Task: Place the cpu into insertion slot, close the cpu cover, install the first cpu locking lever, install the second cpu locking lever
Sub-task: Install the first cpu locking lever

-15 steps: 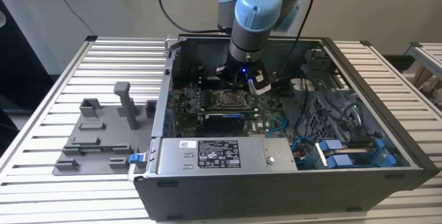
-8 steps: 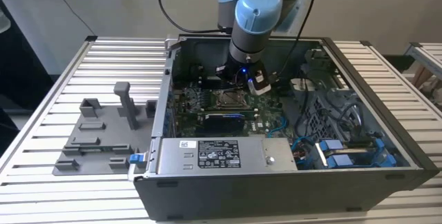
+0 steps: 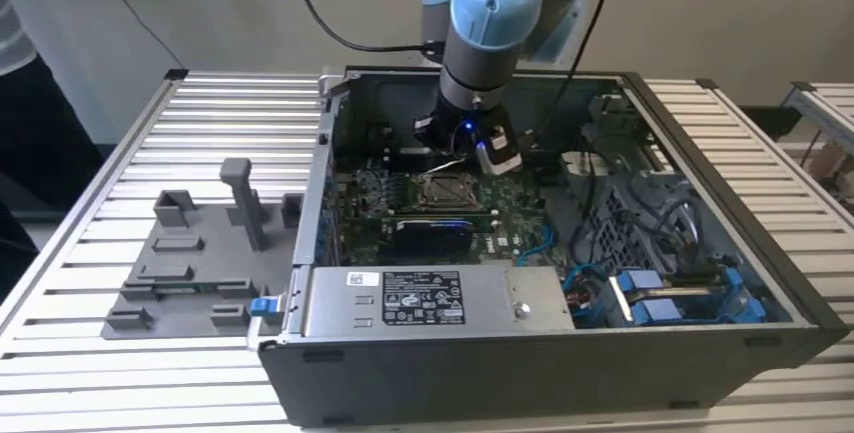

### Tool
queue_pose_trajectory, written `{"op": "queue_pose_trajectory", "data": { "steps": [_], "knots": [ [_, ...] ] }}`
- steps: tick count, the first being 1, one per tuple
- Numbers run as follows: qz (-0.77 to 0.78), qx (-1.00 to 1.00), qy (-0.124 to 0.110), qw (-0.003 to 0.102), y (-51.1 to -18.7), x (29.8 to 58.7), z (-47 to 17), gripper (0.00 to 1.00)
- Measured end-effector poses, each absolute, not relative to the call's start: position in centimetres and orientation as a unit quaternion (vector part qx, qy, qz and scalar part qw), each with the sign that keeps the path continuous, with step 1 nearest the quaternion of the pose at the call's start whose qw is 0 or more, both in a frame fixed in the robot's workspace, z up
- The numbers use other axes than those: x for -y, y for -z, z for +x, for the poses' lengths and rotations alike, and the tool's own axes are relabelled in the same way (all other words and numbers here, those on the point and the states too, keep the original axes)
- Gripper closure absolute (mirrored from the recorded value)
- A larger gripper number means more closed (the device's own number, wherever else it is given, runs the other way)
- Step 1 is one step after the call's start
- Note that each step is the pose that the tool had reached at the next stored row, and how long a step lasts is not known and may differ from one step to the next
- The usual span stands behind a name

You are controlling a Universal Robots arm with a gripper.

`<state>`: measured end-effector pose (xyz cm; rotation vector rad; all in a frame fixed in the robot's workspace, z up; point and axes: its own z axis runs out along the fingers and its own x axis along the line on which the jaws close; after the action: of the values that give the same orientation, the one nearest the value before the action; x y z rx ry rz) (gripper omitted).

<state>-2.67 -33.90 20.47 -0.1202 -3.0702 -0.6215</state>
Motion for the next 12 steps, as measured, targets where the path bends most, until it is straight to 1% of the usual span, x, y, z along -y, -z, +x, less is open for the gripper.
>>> {"op": "queue_pose_trajectory", "data": {
  "steps": [10,12],
  "knots": [
    [-0.039,0.979,0.201,0.003,-21.8,33.9,-5.7,0.89],
    [-0.038,0.979,0.201,0.002,-21.8,33.9,-6.5,0.89]
  ]
}}
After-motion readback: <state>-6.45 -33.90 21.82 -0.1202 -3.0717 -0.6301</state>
